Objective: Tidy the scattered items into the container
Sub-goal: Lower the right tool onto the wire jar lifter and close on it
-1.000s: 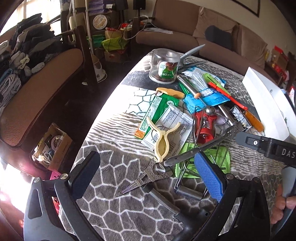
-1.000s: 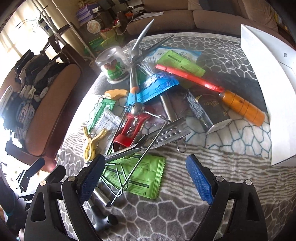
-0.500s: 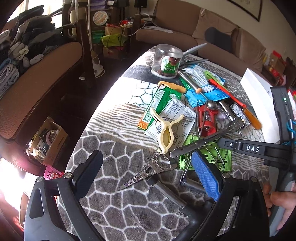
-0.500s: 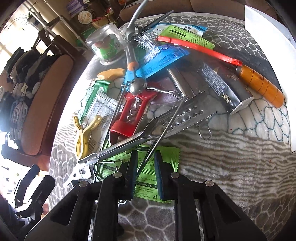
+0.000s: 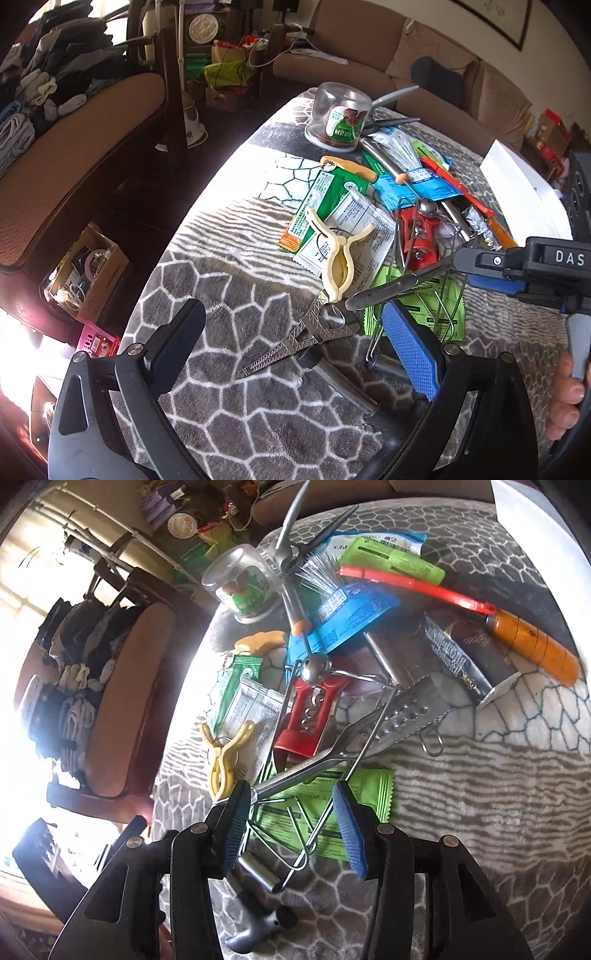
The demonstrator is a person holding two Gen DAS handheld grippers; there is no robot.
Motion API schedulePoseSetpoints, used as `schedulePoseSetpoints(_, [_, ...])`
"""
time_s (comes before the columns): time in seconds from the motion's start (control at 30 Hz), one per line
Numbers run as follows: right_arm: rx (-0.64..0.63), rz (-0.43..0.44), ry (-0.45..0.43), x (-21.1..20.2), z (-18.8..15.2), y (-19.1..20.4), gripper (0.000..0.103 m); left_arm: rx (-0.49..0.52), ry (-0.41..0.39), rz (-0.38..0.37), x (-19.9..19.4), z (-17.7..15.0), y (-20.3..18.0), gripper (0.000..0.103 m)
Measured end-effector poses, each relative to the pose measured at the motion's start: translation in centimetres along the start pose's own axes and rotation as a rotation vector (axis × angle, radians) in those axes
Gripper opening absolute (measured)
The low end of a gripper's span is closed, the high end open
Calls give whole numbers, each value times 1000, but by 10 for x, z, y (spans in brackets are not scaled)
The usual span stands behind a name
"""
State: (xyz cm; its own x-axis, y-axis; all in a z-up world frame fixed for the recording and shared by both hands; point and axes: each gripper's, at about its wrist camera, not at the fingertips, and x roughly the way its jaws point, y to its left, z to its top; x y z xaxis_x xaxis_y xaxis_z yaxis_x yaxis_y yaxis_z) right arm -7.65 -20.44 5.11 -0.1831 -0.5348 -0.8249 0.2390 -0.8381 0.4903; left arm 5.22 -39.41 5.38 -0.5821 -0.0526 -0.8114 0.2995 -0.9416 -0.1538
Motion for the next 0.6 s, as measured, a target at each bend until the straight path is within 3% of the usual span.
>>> schedulePoseSetpoints(0.13, [106,-40,8,4,4,-10,50,14,-12,10,-2,1,-2,96])
schedulePoseSetpoints(0.23, [70,-97,2,8,-3,-12,50,-10,-26,22,-5,2,6,96])
schedulePoseSetpoints(0.33, [94,-62,36,25,-6,-23,50,-39,-19,-2,-4,2,11,96])
schedulePoseSetpoints(0.37, [88,-69,19,26,-6,-23,46,-41,-16,-7,-3,2,11,96])
schedulePoseSetpoints(0.4, [62,-87,7,26,-6,-19,19,-42,-15,-12,-3,2,10,96])
schedulePoseSetpoints(0.43, [34,-90,5,26,-5,-15,9,-42,-15,-16,-3,2,9,96])
schedulePoseSetpoints(0.6, [-75,-82,-97,-1,-5,2,8,-12,-15,-36,-3,0,0,96])
